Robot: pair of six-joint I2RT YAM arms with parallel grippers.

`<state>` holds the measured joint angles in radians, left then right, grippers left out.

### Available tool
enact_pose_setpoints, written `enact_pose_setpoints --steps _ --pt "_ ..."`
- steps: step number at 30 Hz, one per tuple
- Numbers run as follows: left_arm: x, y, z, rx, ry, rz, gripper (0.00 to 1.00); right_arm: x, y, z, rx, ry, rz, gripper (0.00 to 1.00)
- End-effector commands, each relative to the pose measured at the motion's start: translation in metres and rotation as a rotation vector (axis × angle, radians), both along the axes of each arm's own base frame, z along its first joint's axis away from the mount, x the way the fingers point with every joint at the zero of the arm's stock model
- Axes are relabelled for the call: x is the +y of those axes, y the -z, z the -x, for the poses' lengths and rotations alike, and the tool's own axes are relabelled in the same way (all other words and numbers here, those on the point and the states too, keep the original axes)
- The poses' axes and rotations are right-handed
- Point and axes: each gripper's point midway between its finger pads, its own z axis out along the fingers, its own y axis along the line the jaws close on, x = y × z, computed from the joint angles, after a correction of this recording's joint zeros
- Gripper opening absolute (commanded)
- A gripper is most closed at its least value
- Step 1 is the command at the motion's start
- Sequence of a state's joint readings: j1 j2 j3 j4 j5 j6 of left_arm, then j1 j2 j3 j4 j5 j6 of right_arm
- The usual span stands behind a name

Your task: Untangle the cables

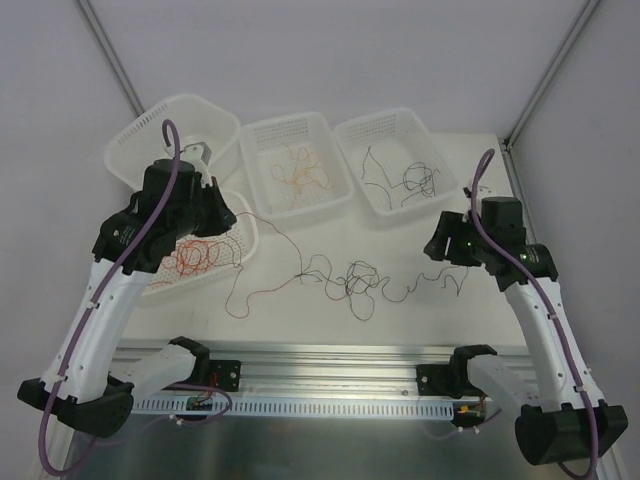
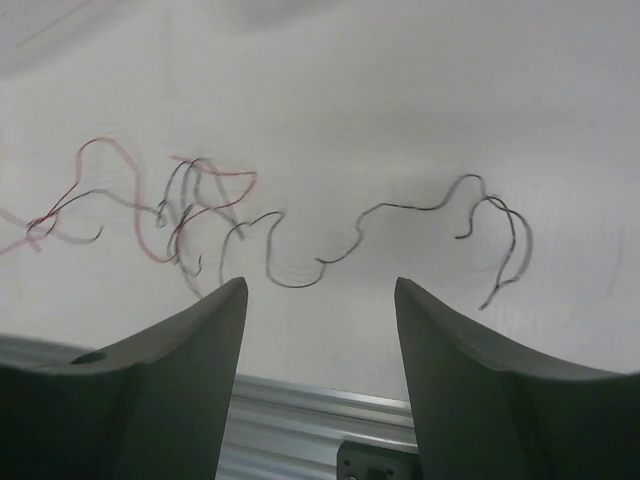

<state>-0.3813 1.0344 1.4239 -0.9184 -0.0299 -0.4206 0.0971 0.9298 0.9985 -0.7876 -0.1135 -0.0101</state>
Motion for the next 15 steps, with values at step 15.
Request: enact_pose_setpoints --steps 15 --pt "-0.005 -0.014 0.013 -0.079 0.040 0.058 0.00 0.193 0.049 -0.010 -0.017 -0.771 0.003 0.54"
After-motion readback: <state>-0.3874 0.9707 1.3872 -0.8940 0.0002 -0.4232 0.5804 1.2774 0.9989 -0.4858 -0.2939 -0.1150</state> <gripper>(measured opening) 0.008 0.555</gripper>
